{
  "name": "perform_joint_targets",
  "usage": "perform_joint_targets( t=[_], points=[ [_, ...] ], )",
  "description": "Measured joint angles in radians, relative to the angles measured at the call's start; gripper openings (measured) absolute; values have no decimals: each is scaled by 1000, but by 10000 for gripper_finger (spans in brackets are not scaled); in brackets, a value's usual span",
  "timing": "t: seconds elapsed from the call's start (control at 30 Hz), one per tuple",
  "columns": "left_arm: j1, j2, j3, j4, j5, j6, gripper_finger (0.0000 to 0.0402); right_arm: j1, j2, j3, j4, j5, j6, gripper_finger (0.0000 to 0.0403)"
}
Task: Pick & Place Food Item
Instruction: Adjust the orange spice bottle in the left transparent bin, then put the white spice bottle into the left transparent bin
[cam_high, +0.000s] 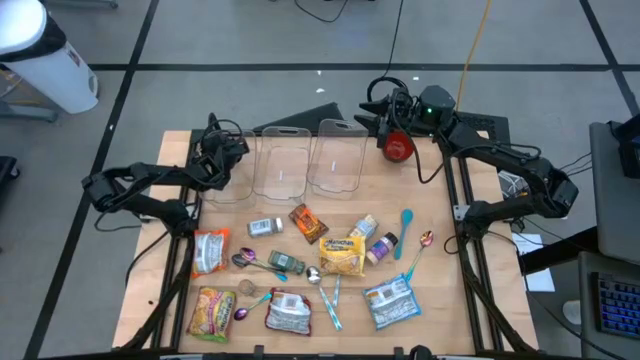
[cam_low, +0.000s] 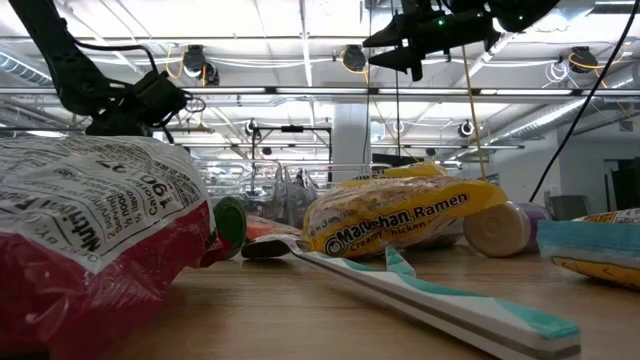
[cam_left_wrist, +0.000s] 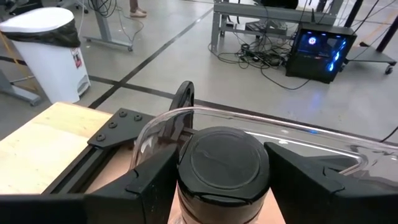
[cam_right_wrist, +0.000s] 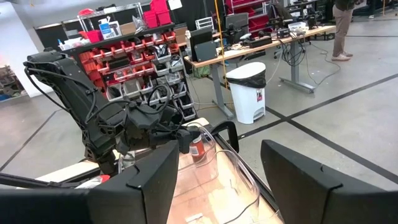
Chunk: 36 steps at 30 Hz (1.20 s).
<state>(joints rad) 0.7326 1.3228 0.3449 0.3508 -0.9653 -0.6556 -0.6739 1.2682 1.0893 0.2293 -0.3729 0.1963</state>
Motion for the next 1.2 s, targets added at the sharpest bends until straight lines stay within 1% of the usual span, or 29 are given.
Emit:
perform_joint_targets(
  t=[0.3,0.43,0.57,0.83,1.2],
  points=[
    [0,0,1,0,22,0,291,0,0,0,0,0,-2,219],
    [0,-1,1,0,23,0,302,0,0,0,0,0,-3,219],
    [0,-1,1,9,24,25,305,0,0,0,0,0,-3,219],
    [-14,-13,1,115,25,200,305,0,0,0,0,0,-3,219],
    [-14,-96,1,116,22,351,301,0,0,0,1,0,-3,219]
  ],
)
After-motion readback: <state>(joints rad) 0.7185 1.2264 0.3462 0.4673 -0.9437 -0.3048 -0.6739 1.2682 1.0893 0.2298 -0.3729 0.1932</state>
